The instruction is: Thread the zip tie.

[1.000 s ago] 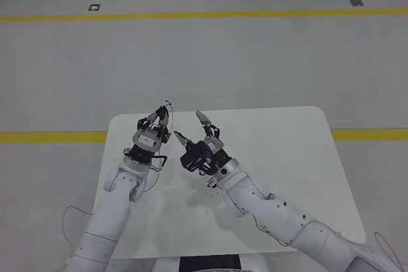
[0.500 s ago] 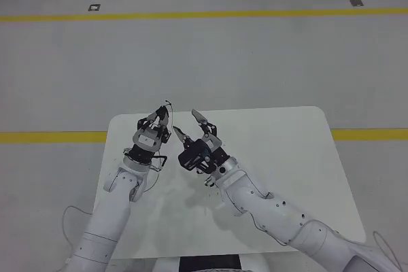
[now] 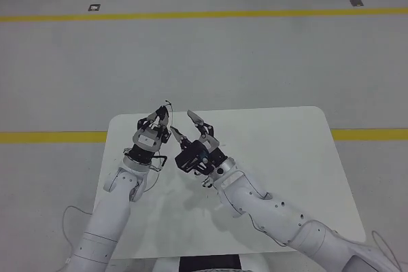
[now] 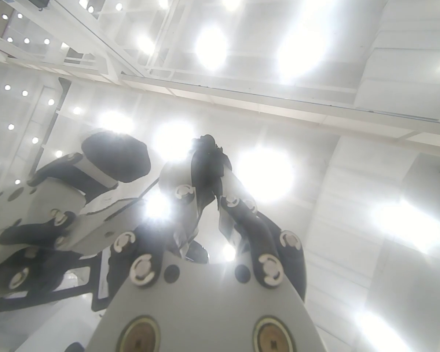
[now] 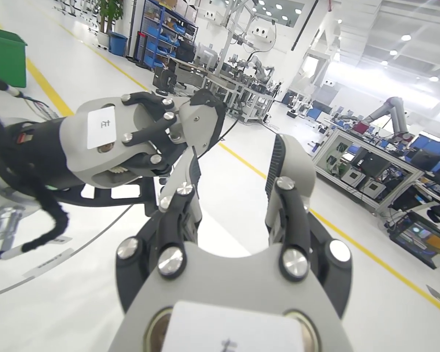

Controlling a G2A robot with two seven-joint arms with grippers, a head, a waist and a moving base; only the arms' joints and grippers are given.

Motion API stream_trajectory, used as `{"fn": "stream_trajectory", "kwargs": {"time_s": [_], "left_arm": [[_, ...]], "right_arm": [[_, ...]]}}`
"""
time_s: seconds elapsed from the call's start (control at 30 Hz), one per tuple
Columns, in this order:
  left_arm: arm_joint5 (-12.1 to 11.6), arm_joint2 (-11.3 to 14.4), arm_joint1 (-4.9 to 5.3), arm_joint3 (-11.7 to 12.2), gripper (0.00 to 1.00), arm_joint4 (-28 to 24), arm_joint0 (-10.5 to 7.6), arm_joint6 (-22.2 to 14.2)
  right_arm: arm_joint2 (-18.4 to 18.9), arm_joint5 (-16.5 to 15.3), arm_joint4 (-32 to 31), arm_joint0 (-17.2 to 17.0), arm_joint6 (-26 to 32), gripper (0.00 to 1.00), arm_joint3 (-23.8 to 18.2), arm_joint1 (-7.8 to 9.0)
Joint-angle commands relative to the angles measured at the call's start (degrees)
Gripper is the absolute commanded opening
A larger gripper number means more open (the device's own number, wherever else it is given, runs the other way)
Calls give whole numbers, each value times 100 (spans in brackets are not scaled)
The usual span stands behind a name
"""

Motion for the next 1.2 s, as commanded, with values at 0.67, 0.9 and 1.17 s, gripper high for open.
{"fn": "stream_trajectory", "kwargs": {"time_s": [0.67,0.9,1.17], "left_arm": [[0,0,0,0,0,0,0,0],[0,0,0,0,0,0,0,0],[0,0,0,0,0,0,0,0]], "right_arm": [[-309,42,0,241,296,35,188,2],[-277,42,0,320,416,27,315,-43],[-247,42,0,372,444,26,369,-89]]}}
